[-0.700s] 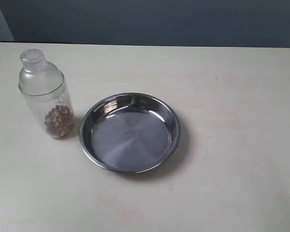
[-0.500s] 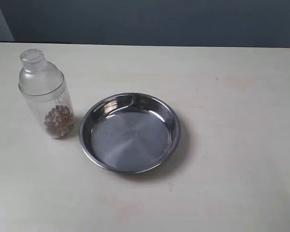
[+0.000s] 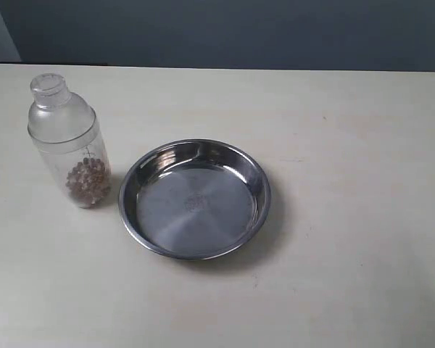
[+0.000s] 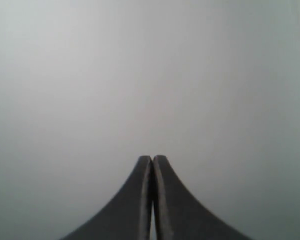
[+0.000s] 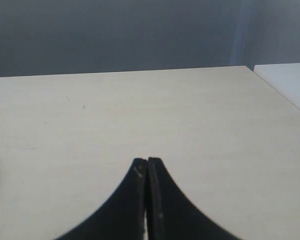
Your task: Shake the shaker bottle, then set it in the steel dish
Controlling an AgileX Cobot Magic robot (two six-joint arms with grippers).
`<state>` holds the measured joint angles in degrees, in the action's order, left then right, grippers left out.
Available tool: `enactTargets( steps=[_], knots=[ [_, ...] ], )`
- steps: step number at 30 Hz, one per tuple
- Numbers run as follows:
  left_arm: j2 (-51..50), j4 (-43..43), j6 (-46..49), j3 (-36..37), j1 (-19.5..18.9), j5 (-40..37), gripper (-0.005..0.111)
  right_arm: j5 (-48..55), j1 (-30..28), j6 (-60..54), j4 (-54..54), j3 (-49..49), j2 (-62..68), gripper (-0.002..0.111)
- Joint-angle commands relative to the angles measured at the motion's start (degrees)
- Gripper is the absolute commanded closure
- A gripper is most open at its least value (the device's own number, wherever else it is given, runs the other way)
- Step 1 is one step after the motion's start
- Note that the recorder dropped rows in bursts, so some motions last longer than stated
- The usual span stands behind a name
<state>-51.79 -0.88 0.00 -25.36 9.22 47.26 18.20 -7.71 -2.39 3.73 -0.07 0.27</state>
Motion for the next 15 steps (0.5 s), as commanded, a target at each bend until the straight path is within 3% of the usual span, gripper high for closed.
enactTargets(
  steps=[1, 6, 9, 12, 15],
  knots=[
    [-1.9, 15.0, 0.0, -1.8, -0.1, -3.5, 0.106, -0.7, -0.2, -0.1, 0.0, 0.1, -0.3, 0.109],
    [-3.6, 14.0, 2.8, -2.3, -0.2, -9.2, 0.103, -0.7, -0.2, -0.1, 0.0, 0.1, -0.3, 0.109],
    [-3.6, 9.7, 2.3, -2.3, -0.2, -11.3, 0.086, -0.7, -0.2, -0.1, 0.0, 0.1, -0.3, 0.109],
    [-3.7, 2.5, 2.6, -2.3, -0.9, -12.8, 0.045, -0.7, -0.2, -0.1, 0.0, 0.1, -0.3, 0.109],
    [-5.0, 1.8, 2.5, -2.3, -2.8, -12.5, 0.002, -0.7, -0.2, -0.1, 0.0, 0.1, -0.3, 0.109]
  ],
)
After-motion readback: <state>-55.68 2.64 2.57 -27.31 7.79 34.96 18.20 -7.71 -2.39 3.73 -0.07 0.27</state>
